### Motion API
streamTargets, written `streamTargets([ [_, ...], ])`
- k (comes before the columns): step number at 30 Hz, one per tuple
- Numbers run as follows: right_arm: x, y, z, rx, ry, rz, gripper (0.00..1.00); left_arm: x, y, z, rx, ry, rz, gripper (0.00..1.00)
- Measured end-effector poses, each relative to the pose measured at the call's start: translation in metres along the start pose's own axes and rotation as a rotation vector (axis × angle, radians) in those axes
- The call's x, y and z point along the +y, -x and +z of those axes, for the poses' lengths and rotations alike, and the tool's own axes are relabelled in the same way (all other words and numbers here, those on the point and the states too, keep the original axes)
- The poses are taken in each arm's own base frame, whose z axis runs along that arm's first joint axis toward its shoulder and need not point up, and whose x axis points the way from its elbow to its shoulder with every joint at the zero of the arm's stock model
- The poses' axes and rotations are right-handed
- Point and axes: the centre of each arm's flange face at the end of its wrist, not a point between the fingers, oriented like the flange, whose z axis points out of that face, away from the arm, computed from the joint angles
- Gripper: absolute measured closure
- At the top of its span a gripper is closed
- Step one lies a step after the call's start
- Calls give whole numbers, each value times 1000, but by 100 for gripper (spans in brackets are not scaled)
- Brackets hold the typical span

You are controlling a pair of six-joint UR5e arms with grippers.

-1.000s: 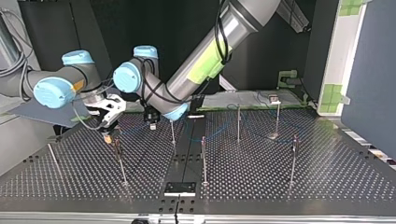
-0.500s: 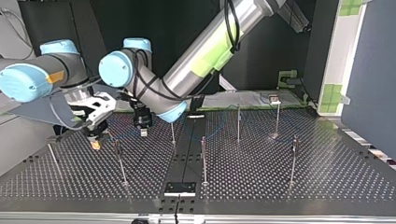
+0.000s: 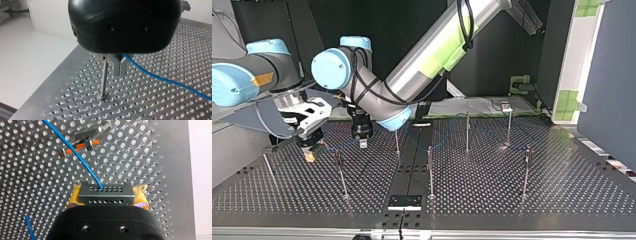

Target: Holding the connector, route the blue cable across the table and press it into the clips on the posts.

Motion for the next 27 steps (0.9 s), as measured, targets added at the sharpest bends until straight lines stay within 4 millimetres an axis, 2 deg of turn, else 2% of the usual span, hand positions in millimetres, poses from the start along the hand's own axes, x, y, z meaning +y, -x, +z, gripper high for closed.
streamTargets([
  [12,9,-7,2,11,2,17,100,3,-15,16,-16,-83,18,100],
  [20,14,-15,6,24,0,17,100,6,-9,35,-58,-142,-17,95],
  [27,21,-9,16,12,-5,19,100,10,-2,56,-106,-181,-47,95],
])
